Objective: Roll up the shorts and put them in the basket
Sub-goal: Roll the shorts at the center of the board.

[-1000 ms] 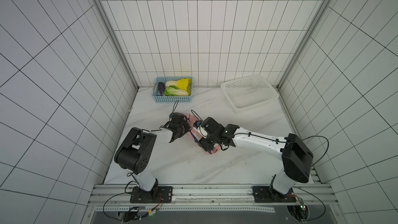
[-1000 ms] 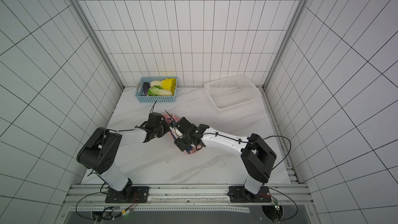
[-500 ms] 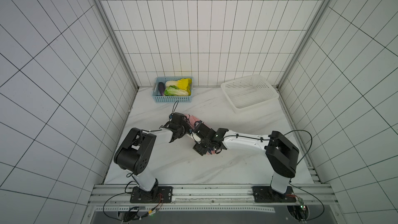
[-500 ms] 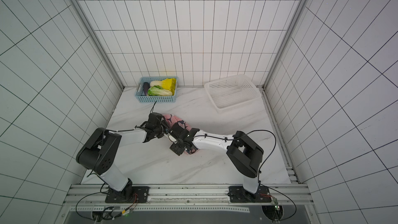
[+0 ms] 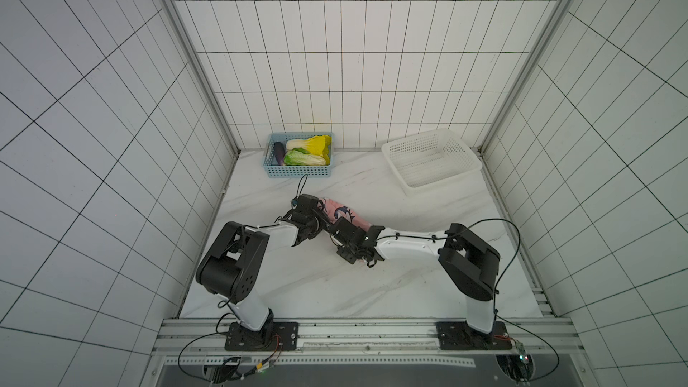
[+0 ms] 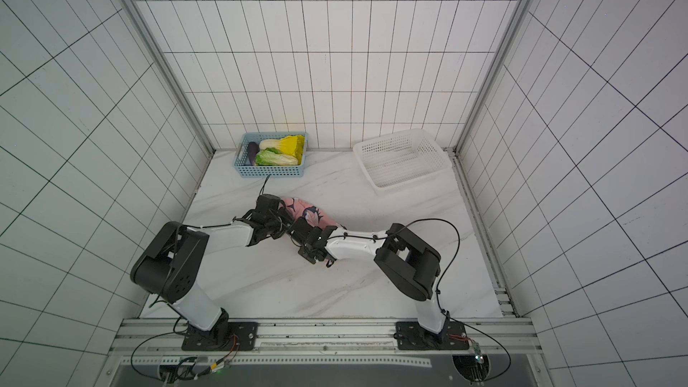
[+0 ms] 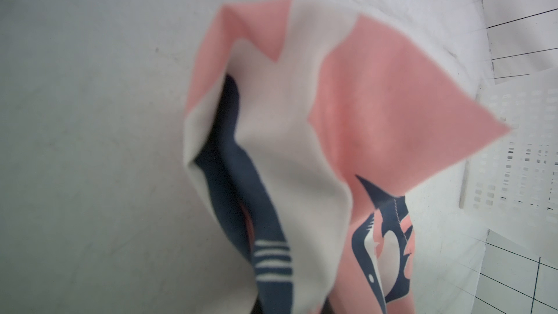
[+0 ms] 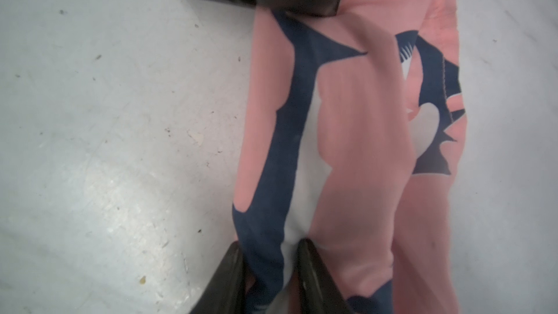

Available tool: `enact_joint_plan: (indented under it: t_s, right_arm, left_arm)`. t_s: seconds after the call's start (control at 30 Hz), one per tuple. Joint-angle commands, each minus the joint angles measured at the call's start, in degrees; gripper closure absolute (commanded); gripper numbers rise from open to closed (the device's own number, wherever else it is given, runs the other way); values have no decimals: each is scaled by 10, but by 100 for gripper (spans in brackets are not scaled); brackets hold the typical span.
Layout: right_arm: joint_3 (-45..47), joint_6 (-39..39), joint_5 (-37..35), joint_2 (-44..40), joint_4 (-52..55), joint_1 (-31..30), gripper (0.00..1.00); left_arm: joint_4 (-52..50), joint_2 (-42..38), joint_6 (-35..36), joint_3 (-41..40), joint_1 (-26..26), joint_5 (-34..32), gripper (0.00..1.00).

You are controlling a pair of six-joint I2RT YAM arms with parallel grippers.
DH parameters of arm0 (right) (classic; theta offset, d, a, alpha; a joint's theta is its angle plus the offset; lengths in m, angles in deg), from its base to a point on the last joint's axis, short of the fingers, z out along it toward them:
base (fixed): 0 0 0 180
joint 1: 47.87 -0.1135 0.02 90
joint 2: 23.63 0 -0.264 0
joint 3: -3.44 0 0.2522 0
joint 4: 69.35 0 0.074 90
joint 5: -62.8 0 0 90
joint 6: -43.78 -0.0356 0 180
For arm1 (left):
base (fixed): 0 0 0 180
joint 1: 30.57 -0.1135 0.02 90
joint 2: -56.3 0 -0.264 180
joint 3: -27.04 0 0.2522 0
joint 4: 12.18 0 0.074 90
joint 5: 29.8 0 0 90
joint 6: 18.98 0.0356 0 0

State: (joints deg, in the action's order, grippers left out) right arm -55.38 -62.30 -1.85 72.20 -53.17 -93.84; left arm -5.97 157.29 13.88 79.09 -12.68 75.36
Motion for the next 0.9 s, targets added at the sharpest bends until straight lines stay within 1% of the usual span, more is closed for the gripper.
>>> enact_joint_plan:
  t_s: [0.0, 0.07, 0.13, 0.27, 0.37, 0.53, 0.67, 0.87]
  right_arm:
    - [-5, 30, -74, 1, 132, -17, 56]
    - [-27, 32, -93, -19, 153, -20, 55]
    - [-54, 41, -106, -37, 181, -23, 49]
    - [-133, 70, -177, -53, 257, -46, 42]
    - [-178, 82, -220, -61, 282, -64, 38]
    - [-219, 120, -246, -40, 263, -110, 30]
    - [-243, 152, -253, -4, 222, -154, 29]
    - [-268, 192, -260, 60, 175, -188, 29]
  left_arm:
    - [-39, -19, 18, 10, -7, -51, 100]
    - [-64, -29, 25, 15, 0, -62, 100]
    - [-96, -36, 35, 24, 7, -76, 100]
    - [-125, -45, 35, 29, 18, -95, 100]
    - [-145, -47, 34, 35, 23, -103, 100]
    - [-166, -51, 26, 41, 30, -115, 100]
    - [-179, -52, 15, 43, 33, -112, 100]
    - [-190, -54, -5, 45, 36, -105, 100]
